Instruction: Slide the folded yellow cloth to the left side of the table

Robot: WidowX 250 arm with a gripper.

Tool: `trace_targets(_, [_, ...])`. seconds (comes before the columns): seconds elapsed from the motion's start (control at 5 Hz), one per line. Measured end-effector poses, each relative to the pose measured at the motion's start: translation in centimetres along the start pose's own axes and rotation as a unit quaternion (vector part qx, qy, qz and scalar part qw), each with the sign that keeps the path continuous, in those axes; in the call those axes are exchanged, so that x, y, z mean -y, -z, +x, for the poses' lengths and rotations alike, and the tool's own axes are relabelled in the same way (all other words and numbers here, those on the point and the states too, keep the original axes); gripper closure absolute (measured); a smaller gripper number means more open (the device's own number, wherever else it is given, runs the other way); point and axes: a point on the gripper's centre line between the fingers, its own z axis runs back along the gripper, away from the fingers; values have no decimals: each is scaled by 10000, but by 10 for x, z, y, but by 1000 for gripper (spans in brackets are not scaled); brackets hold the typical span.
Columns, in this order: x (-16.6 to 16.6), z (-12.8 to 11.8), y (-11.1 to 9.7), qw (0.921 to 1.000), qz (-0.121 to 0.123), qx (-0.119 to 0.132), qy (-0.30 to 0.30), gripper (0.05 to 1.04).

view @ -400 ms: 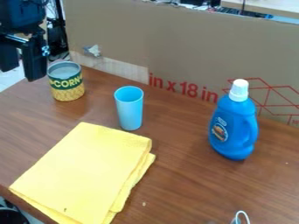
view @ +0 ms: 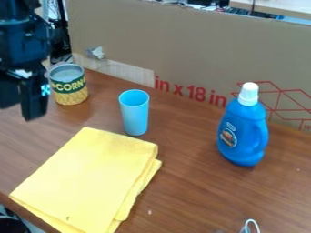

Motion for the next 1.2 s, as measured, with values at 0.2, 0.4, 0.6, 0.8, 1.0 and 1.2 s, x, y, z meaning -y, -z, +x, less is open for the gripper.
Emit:
trace_targets(0.2, [20,-21,10,9990,-106,139,400,83])
trace_targets(0.4, [35,-32,25,9977,-280,236,566,83])
trace_targets(0.6, [48,-18,46,9969,-416,291,600,83])
trace_targets(0.8, [57,-6,58,9953,-592,466,606,83])
trace_targets(1.0, [65,5,72,9939,-665,652,582,83])
trace_targets(1.2, [71,5,88,9947,-730,450,560,83])
